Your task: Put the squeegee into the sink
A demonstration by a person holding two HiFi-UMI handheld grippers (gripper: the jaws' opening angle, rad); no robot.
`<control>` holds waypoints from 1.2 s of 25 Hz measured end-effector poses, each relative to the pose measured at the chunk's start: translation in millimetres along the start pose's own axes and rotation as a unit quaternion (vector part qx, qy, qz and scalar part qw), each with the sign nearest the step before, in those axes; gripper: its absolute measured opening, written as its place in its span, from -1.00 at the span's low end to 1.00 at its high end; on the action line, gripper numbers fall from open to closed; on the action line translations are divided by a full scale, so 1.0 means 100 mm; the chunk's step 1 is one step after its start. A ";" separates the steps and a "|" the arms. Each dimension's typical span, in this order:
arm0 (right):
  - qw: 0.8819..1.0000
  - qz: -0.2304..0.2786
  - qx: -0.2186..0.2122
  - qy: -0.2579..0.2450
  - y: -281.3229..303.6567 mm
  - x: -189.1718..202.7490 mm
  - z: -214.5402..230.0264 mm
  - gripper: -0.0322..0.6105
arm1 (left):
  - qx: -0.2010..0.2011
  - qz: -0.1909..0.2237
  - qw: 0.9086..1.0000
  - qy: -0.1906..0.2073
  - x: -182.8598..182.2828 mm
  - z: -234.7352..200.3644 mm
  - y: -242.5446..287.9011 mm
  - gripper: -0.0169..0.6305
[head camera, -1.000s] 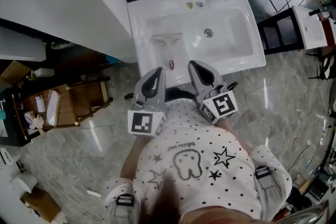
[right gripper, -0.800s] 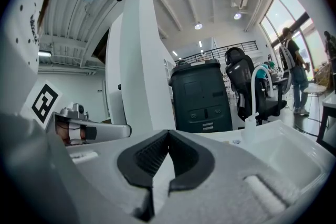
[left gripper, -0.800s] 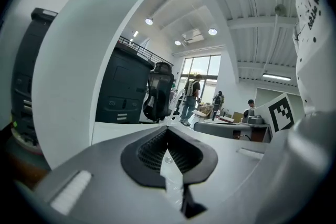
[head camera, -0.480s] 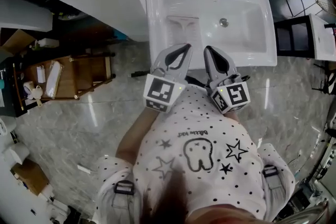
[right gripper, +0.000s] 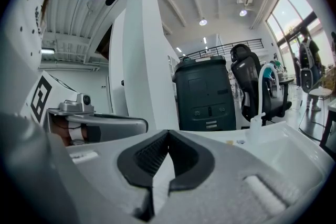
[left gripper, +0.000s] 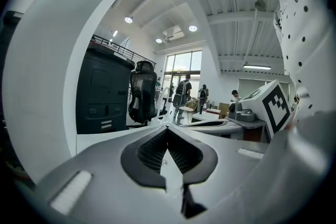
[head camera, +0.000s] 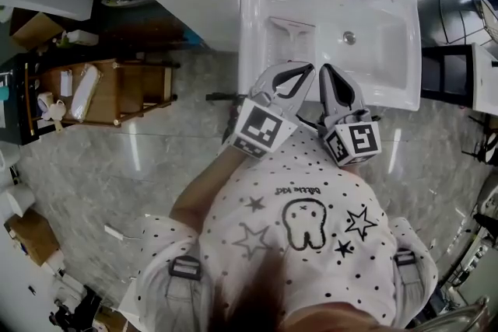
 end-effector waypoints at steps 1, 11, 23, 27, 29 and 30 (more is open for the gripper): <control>1.000 -0.002 0.000 -0.001 0.00 0.00 0.00 -0.92 | -0.001 0.001 1.000 -0.003 0.00 0.00 0.00 -0.96; 1.000 -0.006 0.002 -0.004 0.03 -0.01 -0.06 -0.92 | 0.001 0.005 1.000 -0.015 0.01 -0.06 -0.08 -0.96; 1.000 0.002 0.010 0.009 0.00 0.01 -0.06 -0.92 | 0.014 -0.010 1.000 -0.007 0.04 -0.02 -0.07 -0.96; 1.000 0.005 0.008 0.013 0.00 0.02 -0.06 -0.92 | 0.012 -0.011 1.000 -0.012 0.05 -0.04 -0.08 -0.96; 1.000 0.006 0.008 0.015 0.00 0.03 -0.06 -0.92 | 0.009 -0.008 1.000 -0.014 0.05 -0.05 -0.09 -0.96; 1.000 0.005 0.008 0.017 0.00 0.03 -0.06 -0.92 | 0.008 -0.007 1.000 -0.014 0.05 -0.05 -0.10 -0.96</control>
Point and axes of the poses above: the fingertips, and each gripper's own axes: y forward along the fingers, z to its right, x out of its underside, the point moved 9 cm from there along -y, backward along the fingers
